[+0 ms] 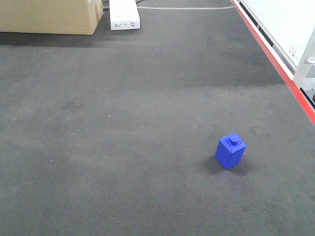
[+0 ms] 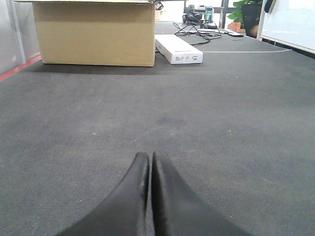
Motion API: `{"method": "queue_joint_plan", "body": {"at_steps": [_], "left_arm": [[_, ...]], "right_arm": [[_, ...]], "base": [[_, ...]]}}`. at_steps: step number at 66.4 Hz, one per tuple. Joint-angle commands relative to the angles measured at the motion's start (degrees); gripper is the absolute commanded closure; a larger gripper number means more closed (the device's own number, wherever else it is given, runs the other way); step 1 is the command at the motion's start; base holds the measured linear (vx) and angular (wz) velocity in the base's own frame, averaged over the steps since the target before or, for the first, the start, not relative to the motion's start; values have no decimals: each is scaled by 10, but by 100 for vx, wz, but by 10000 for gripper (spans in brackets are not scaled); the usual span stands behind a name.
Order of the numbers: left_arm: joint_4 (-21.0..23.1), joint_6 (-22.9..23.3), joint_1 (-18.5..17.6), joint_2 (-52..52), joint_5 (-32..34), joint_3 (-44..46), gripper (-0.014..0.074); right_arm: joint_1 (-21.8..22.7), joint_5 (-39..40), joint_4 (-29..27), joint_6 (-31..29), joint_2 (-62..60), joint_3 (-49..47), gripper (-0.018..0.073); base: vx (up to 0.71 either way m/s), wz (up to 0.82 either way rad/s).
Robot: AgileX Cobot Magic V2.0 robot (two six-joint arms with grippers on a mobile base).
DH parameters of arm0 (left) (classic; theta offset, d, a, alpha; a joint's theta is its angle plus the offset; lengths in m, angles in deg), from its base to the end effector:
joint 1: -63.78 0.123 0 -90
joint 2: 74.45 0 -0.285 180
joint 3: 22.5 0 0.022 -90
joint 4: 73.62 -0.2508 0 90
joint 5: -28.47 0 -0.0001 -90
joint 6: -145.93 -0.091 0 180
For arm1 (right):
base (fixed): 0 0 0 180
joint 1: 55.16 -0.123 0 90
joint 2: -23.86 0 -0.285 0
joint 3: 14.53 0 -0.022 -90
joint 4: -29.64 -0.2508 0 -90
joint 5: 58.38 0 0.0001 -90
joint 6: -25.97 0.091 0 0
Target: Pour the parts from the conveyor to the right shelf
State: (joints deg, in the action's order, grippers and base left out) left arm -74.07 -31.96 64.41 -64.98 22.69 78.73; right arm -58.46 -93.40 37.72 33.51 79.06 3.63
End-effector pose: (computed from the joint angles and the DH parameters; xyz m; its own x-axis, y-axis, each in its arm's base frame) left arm 0.0597 0.0007 0.1931 -0.0697 -0.0298 -0.9971 -0.0138 0.9995 -0.0289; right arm 0.1577 0.0017 0.4216 -0.3100 -0.0020 -0.9507 0.0241 0.9997 -0.0100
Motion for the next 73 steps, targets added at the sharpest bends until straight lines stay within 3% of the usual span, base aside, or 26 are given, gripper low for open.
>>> {"method": "queue_joint_plan", "body": {"at_steps": [1, 17, 32, 41, 52, 73], "left_arm": [[5, 5, -3, 9, 45, 11, 602], [5, 5, -3, 9, 45, 11, 602], [5, 5, -3, 9, 45, 11, 602], [5, 5, -3, 9, 45, 11, 602], [5, 5, -3, 9, 45, 11, 602], [5, 5, -3, 9, 45, 11, 602]], "right_arm": [[0, -63, -1, -21, 63, -69, -112], [-74, -194, -1, -111, 203, -154, -27], [-80, -299, -7, -138, 346, -224, 16], [-80, -364, -52, -175, 422, -272, 16], [-80, -383, -114, -208, 478, -315, 16], [-79, -388, -117, -250, 531, -319, 16]], "base": [[0, 0], [0, 0], [0, 0], [0, 0], [0, 0], [0, 0]]}}
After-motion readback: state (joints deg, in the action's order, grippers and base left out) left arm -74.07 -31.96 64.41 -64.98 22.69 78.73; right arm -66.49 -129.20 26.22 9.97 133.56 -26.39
